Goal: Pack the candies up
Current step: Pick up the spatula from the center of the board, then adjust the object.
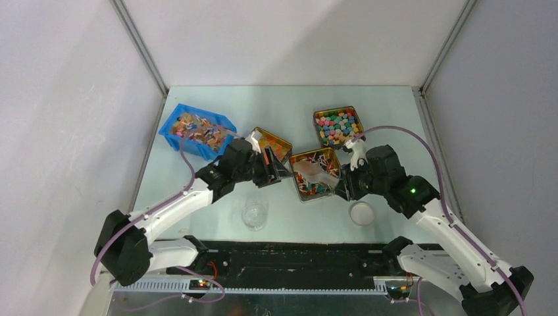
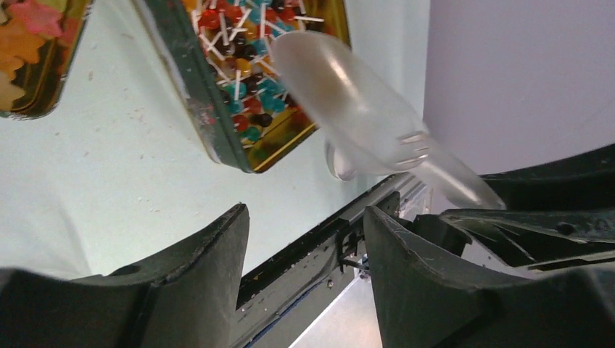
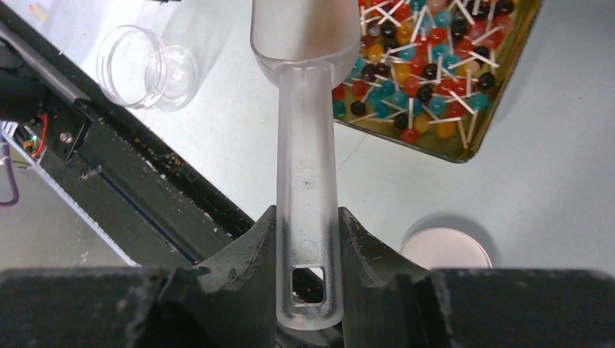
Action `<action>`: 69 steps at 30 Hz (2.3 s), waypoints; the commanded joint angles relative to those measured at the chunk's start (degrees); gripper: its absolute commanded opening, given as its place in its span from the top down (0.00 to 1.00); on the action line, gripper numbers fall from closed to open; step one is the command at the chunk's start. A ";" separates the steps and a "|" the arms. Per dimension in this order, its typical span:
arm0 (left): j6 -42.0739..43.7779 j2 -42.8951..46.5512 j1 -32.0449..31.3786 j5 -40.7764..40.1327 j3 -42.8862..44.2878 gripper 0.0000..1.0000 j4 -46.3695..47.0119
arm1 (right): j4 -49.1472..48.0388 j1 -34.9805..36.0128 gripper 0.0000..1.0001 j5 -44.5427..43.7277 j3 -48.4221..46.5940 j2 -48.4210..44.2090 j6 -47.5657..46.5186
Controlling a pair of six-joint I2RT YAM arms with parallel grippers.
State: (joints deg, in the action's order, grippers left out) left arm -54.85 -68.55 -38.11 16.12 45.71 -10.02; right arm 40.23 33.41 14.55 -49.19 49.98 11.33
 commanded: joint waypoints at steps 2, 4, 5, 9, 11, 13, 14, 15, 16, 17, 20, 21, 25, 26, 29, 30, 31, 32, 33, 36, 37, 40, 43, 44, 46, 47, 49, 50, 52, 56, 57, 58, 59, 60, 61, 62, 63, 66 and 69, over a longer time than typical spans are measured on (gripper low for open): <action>-0.58 -3.44 1.18 0.40 0.36 0.38 0.37 | 0.69 -3.54 1.00 -1.47 -0.70 -1.21 -1.25; 1.14 -6.79 1.13 0.24 3.37 0.39 -2.07 | 1.76 -4.47 1.00 -1.73 -1.95 -0.62 -1.30; 1.58 -8.01 0.93 -0.01 4.23 0.40 -3.48 | 2.83 -4.99 1.00 -1.72 -3.15 0.22 -1.20; 3.77 -16.22 0.72 -0.18 9.53 0.43 -6.58 | 5.51 -6.54 1.00 -0.83 -6.16 3.14 -0.34; 4.90 -20.10 0.67 -1.26 12.77 0.45 -9.50 | 6.76 -7.29 1.00 -0.76 -7.72 4.42 0.58; 5.64 -23.73 0.71 -2.07 15.73 0.47 -12.14 | 8.16 -7.97 1.00 -0.56 -9.38 5.63 1.48; 5.90 -24.87 0.70 -2.08 17.44 0.48 -13.43 | 9.07 -8.26 1.00 -0.50 -10.41 6.35 2.07; 5.94 -27.11 0.73 -1.94 18.21 0.50 -13.79 | 9.51 -8.36 1.00 -0.49 -10.93 6.75 2.35; 5.93 -28.06 0.64 -1.43 19.31 0.52 -13.88 | 10.55 -8.47 1.00 -0.53 -11.90 7.51 2.81; 5.84 -29.84 0.61 -1.22 19.76 0.53 -13.88 | 11.18 -8.50 1.00 -0.55 -12.42 7.99 2.99; 6.00 -32.65 0.63 -1.16 21.74 0.57 -14.50 | 15.38 -8.84 1.00 -0.60 -15.46 11.19 4.07; 6.27 -33.69 0.60 -1.26 22.07 0.58 -14.76 | 16.23 -8.95 1.00 -0.34 -16.05 11.81 4.19; 6.84 -36.11 0.42 -1.53 23.22 0.67 -15.76 | 20.04 -9.02 1.00 0.04 -18.25 14.14 4.87; 6.85 -36.60 0.34 -1.49 23.16 0.70 -15.80 | 20.49 -9.03 1.00 0.00 -18.65 14.38 4.85; 6.69 -36.93 -0.02 -1.24 22.87 0.79 -15.96 | 22.67 -9.09 1.00 -0.27 -18.79 15.36 4.62; 6.69 -36.70 -0.16 -1.30 22.81 0.82 -16.11 | 23.04 -9.11 1.00 -0.25 -18.78 15.48 4.60; 6.84 -36.54 -0.42 -1.60 22.83 0.84 -16.70 | 23.60 -9.08 1.00 0.15 -18.77 15.52 4.60; 6.98 -36.10 -0.58 -1.83 22.84 0.87 -17.14 | 23.81 -9.07 1.00 0.36 -18.80 15.51 4.63; 7.27 -35.80 -0.92 -2.51 22.84 0.88 -18.13 | 24.03 -9.04 1.00 0.69 -18.76 15.37 4.63; 7.47 -34.41 -1.67 -3.57 22.53 0.96 -19.95 | 24.64 -8.75 1.00 0.99 -18.83 14.97 4.74; 7.47 -34.17 -2.16 -4.08 22.26 0.98 -20.67 | 25.10 -8.52 1.00 1.03 -18.84 15.00 4.73; 7.70 -33.03 -3.44 -5.07 21.69 1.00 -21.79 | 26.07 -7.66 1.00 0.55 -18.77 15.43 4.74; 7.69 -32.29 -5.04 -5.93 20.95 1.00 -23.11 | 26.84 -6.32 1.00 0.03 -18.81 15.88 5.09; 7.77 -32.05 -5.31 -6.43 20.79 1.00 -23.55 | 27.10 -5.85 1.00 -0.42 -18.83 16.15 5.34; 7.93 -31.42 -6.45 -7.27 20.35 1.00 -24.37 | 27.48 -5.22 1.00 -0.97 -18.78 16.45 5.56; 8.01 -31.04 -6.71 -7.52 20.13 1.00 -24.62 | 27.60 -4.99 1.00 -1.03 -18.82 16.59 5.60; 8.27 -30.55 -7.28 -8.18 19.93 1.00 -25.36 | 27.99 -4.39 1.00 -1.21 -18.79 17.01 5.58; 8.49 -30.44 -7.56 -8.49 19.81 1.00 -25.83 | 28.33 -3.87 1.00 -1.37 -18.76 17.35 5.60; 9.10 -30.12 -7.83 -9.23 19.92 1.00 -26.67 | 28.85 -3.17 1.00 -1.70 -18.83 17.95 5.63; 10.93 -30.04 -8.18 -10.69 20.97 1.00 -28.87 | 29.90 -2.06 1.00 -2.04 -18.84 18.94 5.76; 11.55 -30.09 -8.15 -11.16 21.20 1.00 -29.61 | 30.30 -1.75 1.00 -2.06 -18.79 19.28 5.86; 11.80 -30.16 -8.20 -11.40 21.71 1.00 -30.01 | 30.55 -1.63 1.00 -2.06 -18.78 19.46 5.88; 12.38 -30.24 -8.16 -11.71 22.16 1.00 -30.53 | 30.95 -1.34 1.00 -2.11 -18.82 19.81 5.93; 12.65 -30.28 -8.19 -11.80 22.37 1.00 -30.69 | 31.13 -1.11 1.00 -2.26 -18.83 20.29 6.00; 13.10 -30.30 -8.25 -11.94 22.81 1.00 -30.98 | 31.34 -0.62 1.00 -2.73 -18.84 20.53 6.03; 13.45 -30.36 -8.27 -11.97 23.00 1.00 -31.09 | 31.37 -0.40 1.00 -2.97 -18.84 21.05 5.96; 13.59 -30.39 -8.29 -12.09 23.43 1.00 -31.35 | 31.39 -0.02 1.00 -3.43 -18.84 21.39 5.89; 14.11 -30.83 -8.42 -12.52 24.35 1.00 -32.04 | 31.41 0.33 1.00 -3.18 -19.12 23.09 5.61; 14.46 -31.29 -8.62 -12.75 25.19 1.00 -32.56 | 30.97 0.70 1.00 -2.63 -19.26 24.20 5.24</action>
State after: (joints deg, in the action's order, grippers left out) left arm -43.27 -99.98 -46.26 5.85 68.49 -38.79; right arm 69.97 33.61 12.91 -66.30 72.60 16.49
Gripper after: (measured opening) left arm 0.092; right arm 0.320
